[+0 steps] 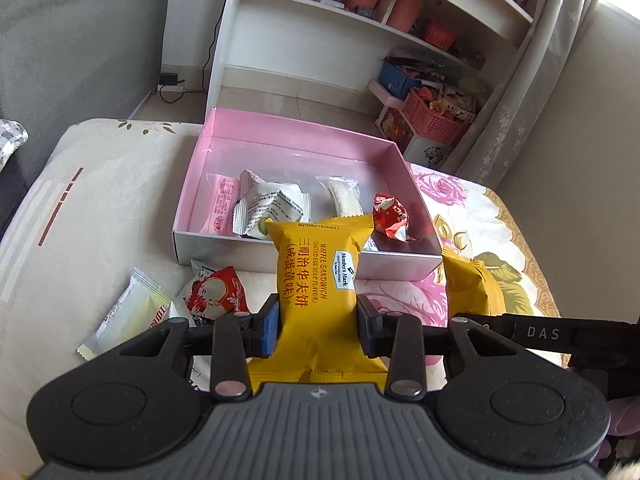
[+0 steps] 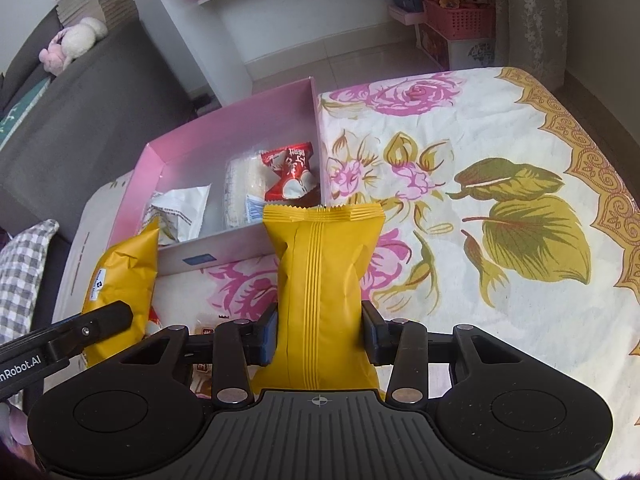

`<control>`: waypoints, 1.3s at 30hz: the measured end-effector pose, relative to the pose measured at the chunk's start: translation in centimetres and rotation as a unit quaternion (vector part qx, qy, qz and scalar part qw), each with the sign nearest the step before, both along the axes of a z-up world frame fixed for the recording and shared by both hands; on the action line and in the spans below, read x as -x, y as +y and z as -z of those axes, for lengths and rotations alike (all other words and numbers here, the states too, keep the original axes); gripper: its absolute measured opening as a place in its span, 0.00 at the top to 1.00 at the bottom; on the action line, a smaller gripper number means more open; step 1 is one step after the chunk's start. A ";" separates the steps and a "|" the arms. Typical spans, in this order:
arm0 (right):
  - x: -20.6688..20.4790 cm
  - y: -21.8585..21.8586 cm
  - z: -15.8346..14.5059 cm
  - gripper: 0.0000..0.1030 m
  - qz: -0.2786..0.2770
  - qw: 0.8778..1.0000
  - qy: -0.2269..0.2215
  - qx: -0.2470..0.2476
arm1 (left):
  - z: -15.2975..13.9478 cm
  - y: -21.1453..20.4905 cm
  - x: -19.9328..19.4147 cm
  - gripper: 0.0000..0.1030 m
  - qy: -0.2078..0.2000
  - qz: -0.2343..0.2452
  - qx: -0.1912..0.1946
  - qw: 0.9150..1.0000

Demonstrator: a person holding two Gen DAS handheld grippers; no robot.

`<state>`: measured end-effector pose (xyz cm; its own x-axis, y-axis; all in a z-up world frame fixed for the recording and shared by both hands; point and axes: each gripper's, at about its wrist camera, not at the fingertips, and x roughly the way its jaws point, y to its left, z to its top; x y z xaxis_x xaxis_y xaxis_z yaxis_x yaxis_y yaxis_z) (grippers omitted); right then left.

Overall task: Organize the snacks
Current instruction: 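Carry both yellow packs over the box with the left and right tools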

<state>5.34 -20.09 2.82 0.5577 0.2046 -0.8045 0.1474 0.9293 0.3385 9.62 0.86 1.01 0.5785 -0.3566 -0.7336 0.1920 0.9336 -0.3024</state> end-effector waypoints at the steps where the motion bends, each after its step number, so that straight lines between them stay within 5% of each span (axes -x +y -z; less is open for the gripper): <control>1: -0.1 -0.1 -0.1 0.61 0.002 1.000 -0.001 -0.004 | -0.1 0.1 -0.1 0.66 -0.002 -0.004 0.002 1.000; 24: -9.5 -0.9 -1.3 0.61 0.005 0.992 -0.037 -0.122 | -0.8 -0.2 -9.2 0.66 -0.031 -0.057 -0.039 0.997; 31: -13.2 -0.7 0.4 0.61 0.017 0.986 -0.036 -0.165 | 1.1 -0.8 -12.1 0.66 -0.028 -0.058 -0.051 0.997; 39: -16.3 0.5 2.5 0.61 0.017 0.987 -0.018 -0.158 | 2.6 -1.7 -14.1 0.66 -0.030 -0.046 -0.069 0.996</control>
